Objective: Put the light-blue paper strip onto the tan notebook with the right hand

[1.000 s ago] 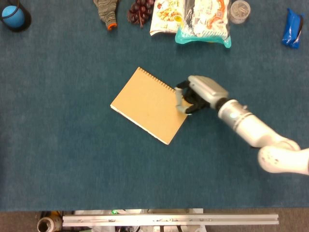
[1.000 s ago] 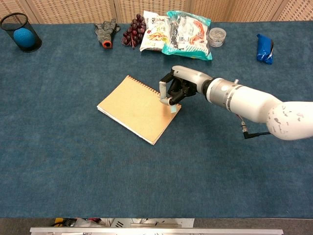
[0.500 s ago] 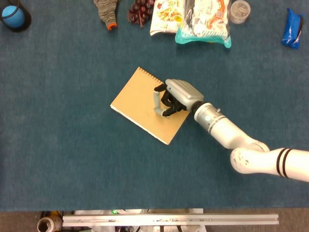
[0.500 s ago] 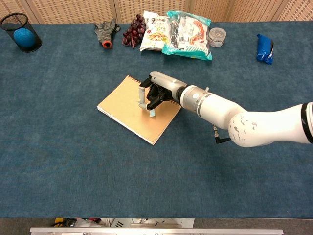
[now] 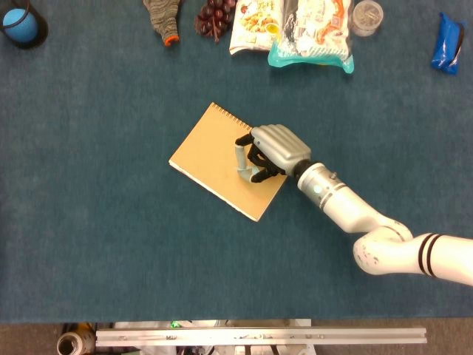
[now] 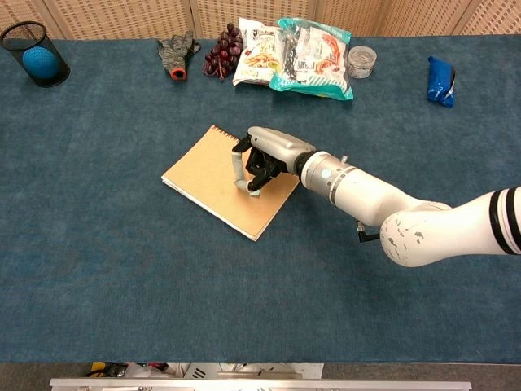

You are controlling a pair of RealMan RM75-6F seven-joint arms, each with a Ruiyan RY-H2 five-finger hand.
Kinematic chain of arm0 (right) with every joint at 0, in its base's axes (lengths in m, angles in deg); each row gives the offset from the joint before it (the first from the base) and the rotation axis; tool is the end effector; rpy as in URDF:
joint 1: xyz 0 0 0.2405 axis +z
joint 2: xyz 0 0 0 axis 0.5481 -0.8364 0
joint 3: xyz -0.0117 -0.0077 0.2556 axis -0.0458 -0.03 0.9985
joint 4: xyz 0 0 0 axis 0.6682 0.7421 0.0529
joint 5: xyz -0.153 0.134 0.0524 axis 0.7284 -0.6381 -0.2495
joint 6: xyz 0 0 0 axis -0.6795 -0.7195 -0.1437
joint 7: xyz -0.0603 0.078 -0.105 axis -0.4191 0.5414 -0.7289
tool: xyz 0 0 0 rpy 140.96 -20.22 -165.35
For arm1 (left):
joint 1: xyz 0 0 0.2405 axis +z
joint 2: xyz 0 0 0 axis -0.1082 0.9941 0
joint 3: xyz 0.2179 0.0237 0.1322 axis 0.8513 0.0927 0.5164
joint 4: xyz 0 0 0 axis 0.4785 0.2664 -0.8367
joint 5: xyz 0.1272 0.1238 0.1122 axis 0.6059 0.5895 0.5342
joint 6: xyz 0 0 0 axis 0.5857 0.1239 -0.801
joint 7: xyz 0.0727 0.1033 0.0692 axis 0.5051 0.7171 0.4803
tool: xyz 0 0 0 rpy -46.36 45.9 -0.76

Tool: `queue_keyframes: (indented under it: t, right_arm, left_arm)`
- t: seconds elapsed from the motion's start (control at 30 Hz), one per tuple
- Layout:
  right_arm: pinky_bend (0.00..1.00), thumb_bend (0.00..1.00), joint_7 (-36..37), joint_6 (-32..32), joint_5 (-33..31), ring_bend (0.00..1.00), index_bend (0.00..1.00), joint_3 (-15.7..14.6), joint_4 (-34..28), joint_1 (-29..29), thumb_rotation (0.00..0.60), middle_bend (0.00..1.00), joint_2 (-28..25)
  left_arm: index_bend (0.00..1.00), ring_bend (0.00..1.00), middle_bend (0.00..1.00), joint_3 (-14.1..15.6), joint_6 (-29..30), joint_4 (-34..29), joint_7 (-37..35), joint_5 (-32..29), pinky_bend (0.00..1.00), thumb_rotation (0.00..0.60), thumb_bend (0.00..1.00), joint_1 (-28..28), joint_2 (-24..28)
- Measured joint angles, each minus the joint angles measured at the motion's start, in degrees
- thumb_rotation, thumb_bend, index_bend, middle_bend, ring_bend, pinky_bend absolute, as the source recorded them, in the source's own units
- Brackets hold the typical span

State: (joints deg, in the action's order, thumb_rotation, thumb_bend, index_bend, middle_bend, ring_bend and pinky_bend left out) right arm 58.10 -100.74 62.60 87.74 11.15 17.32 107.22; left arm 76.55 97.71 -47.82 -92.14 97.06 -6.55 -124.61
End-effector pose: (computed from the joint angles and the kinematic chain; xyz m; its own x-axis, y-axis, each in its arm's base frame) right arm -0.0922 -0.3335 -0.1427 0.0846 -0.6287 0.7730 -0.9485 -0.2884 -0.1307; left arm -0.3596 0.1499 0.1753 0.3592 0.0003 0.9332 0.9316 0.0591 -0.3586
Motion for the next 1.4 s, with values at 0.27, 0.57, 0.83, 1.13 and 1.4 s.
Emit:
queue_keyframes:
  t: [0.27,0.57,0.83,1.13,1.4]
  right_arm:
    - [1.00,0.18,0.6,-0.6,1.9,1.00,0.59,-0.7,0.5,-0.6,0.600,1.00,-0.3]
    - [1.00,0.09,0.8,-1.9,2.9,1.00,0.50,-0.6,0.1,-1.2,0.600,1.00,-0.8]
    - [1.00,0.09,-0.4,-4.5,4.1,1.00,0.48,-0.8,-2.0,-2.3,0.600,1.00,-2.5]
    - [1.00,0.08,-3.1,-4.8,4.1,1.00,0.48,-1.6,-5.4,-3.1,0.600,1.00,-5.0]
    - [1.00,0.07,-6.7,-4.7,2.9,1.00,0.48,-2.5,-5.0,-3.6,0.600,1.00,-5.6]
  left_arm:
    - [0.18,0.27,0.28,-0.1,0.2,-0.4,0.3,0.2,0.23,0.600,0.26,-0.1,0.1]
    - [0.18,0.27,0.28,0.0,0.7,-0.7,0.6,0.3,0.23,0.600,0.26,0.2,0.3]
    - [0.18,0.27,0.28,0.1,1.0,-1.0,0.7,0.5,0.23,0.600,0.26,0.3,0.4]
    - [0.18,0.27,0.28,0.3,1.4,-1.4,1.1,0.9,0.23,0.600,0.26,0.5,0.6]
    - [0.18,0.27,0.28,0.4,1.5,-1.3,1.0,0.7,0.23,0.600,0.26,0.9,0.6]
